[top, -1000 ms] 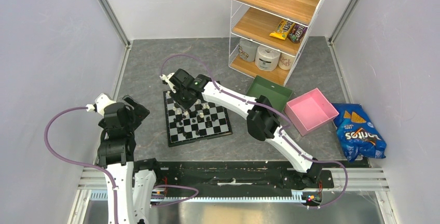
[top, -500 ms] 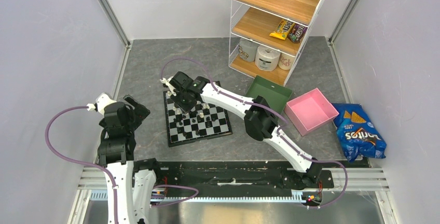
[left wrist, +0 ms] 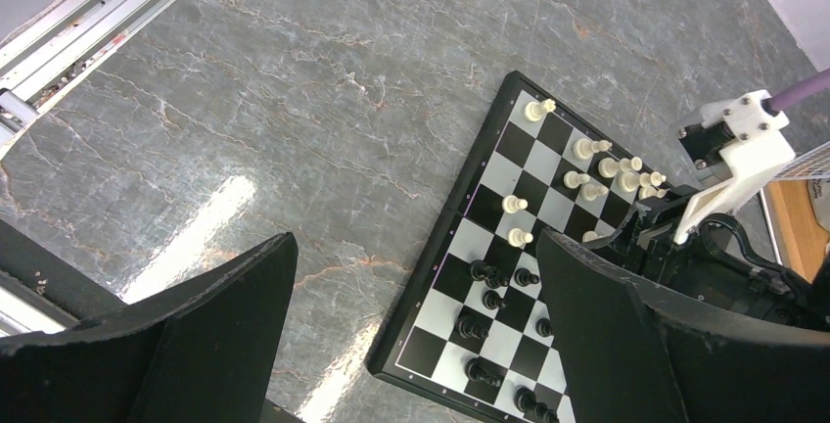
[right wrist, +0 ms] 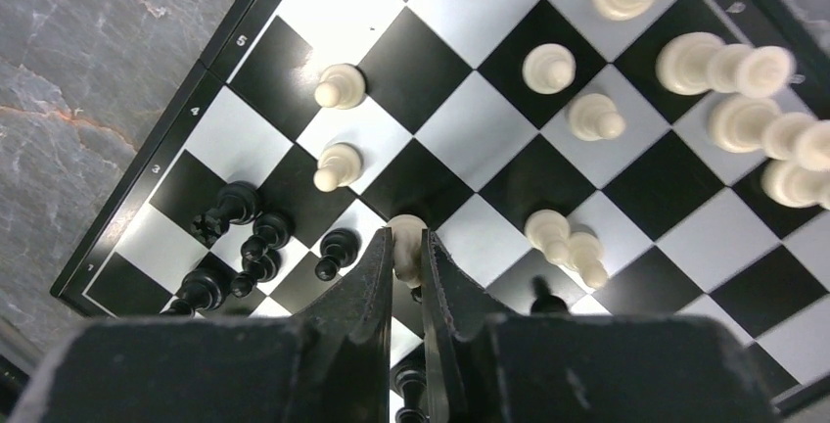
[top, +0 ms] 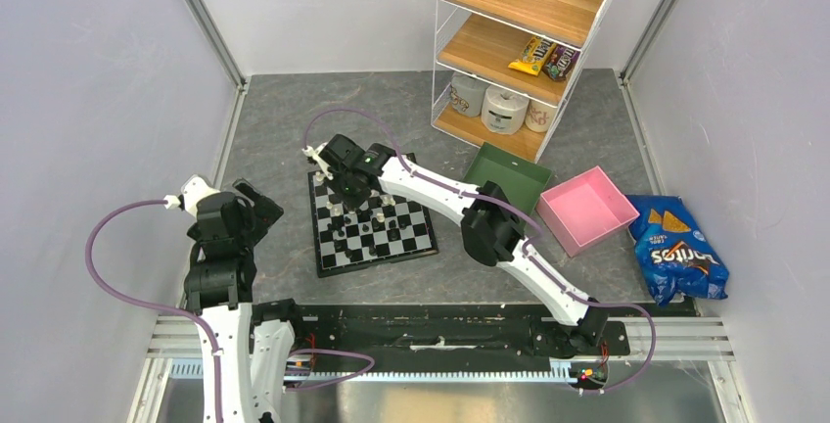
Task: Set up the chess pieces on the board
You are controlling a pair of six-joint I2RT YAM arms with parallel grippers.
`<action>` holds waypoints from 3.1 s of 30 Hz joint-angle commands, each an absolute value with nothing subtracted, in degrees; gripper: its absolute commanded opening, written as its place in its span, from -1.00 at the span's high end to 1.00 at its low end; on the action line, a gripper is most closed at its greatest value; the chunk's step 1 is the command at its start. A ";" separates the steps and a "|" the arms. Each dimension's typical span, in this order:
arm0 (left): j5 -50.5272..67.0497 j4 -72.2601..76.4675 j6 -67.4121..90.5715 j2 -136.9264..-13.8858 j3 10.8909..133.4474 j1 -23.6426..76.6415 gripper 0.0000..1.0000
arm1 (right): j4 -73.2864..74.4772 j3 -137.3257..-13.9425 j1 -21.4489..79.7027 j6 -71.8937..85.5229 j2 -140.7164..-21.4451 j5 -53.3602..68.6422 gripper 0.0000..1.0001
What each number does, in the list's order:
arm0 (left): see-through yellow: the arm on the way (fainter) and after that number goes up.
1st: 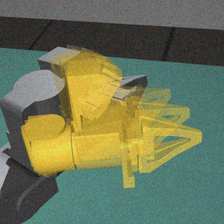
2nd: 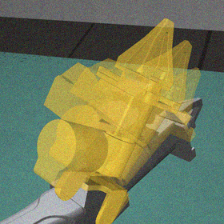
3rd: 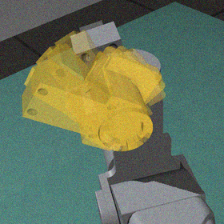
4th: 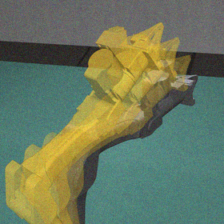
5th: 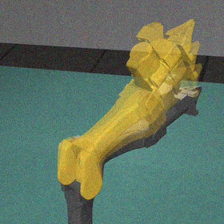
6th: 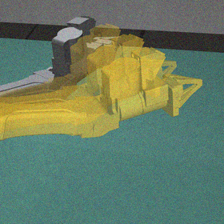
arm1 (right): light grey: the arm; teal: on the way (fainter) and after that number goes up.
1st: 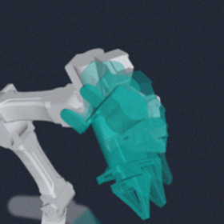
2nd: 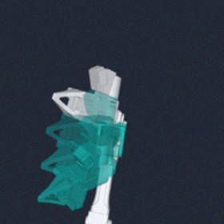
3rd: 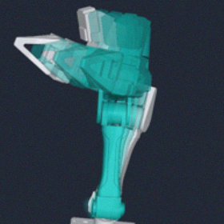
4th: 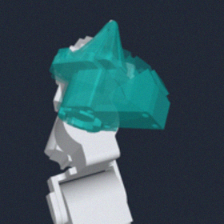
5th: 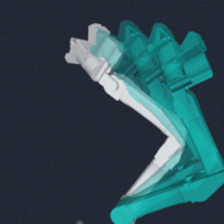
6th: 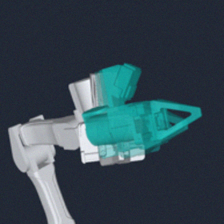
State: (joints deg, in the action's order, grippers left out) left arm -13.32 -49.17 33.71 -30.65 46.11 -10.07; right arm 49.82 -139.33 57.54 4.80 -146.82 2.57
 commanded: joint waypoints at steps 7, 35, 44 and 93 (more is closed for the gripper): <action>-12.88 -47.20 32.50 -30.83 45.99 -10.56 -0.99 | 44.55 -138.24 54.46 5.16 -134.83 -5.78 0.88; -11.90 -46.93 32.18 -31.18 45.88 -10.88 -0.99 | 50.51 -144.65 44.65 4.94 -146.24 -8.07 0.87; -11.72 -46.88 32.08 -31.36 45.88 -10.98 -0.99 | 50.26 -144.31 44.65 4.57 -147.29 -8.09 0.84; 0.68 -39.90 33.96 -51.70 54.86 20.70 -0.76 | 25.62 -89.34 40.72 26.19 -94.16 -4.12 0.15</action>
State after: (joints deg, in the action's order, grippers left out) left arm 8.82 -42.24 31.22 -46.06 51.86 8.51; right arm 28.97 -92.47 40.53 23.42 -94.70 -3.33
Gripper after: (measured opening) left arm 0.897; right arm 0.433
